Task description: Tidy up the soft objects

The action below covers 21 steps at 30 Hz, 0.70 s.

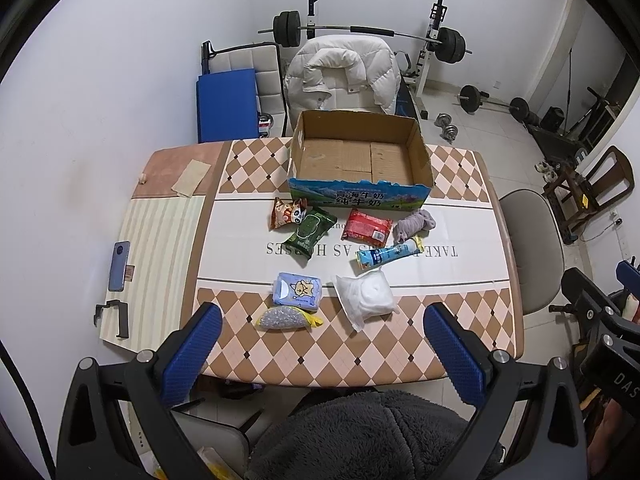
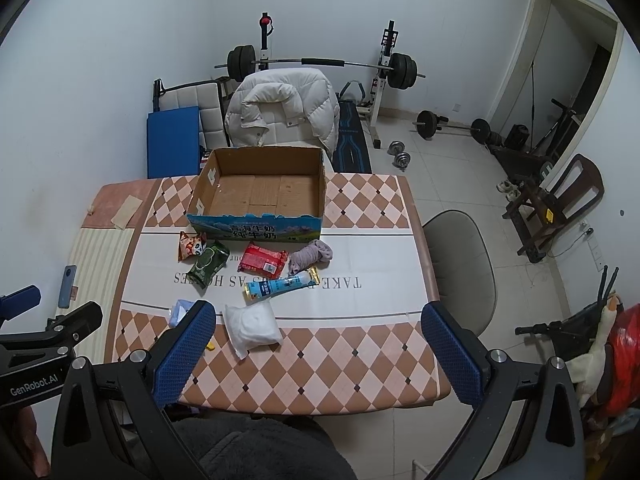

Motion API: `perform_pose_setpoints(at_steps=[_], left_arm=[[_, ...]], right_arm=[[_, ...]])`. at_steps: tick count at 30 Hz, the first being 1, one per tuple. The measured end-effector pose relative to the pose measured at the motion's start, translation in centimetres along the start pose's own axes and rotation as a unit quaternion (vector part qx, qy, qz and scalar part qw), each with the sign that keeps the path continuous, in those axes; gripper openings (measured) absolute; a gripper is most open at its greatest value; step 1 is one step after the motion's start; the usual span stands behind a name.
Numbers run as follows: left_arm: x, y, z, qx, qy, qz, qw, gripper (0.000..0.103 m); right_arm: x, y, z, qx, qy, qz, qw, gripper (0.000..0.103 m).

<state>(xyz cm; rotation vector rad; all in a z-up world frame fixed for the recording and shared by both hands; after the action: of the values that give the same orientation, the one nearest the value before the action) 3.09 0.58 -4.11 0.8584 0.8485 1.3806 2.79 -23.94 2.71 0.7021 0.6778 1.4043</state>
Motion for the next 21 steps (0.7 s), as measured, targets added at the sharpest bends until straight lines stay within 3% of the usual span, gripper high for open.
perform_pose_setpoints(at_steps=[21], left_arm=[[0.47, -0.04, 0.23, -0.003, 0.001, 0.0, 1.0, 0.103]], right_arm=[[-0.04, -0.27, 0.07, 0.002, -0.003, 0.004, 1.0, 0.103]])
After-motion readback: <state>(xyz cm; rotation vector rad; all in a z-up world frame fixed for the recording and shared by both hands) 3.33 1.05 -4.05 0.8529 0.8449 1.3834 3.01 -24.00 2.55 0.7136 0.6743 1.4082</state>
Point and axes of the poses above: each gripper's, at about its wrist camera, not at the fingertips, and y roughly against the way its jaws point, x to its left, z to its top, the point moved 6 cm from there along -y, roughly the way its jaws point, and after that the axes turned 2 degrees about -x, right-handed, at the moved point
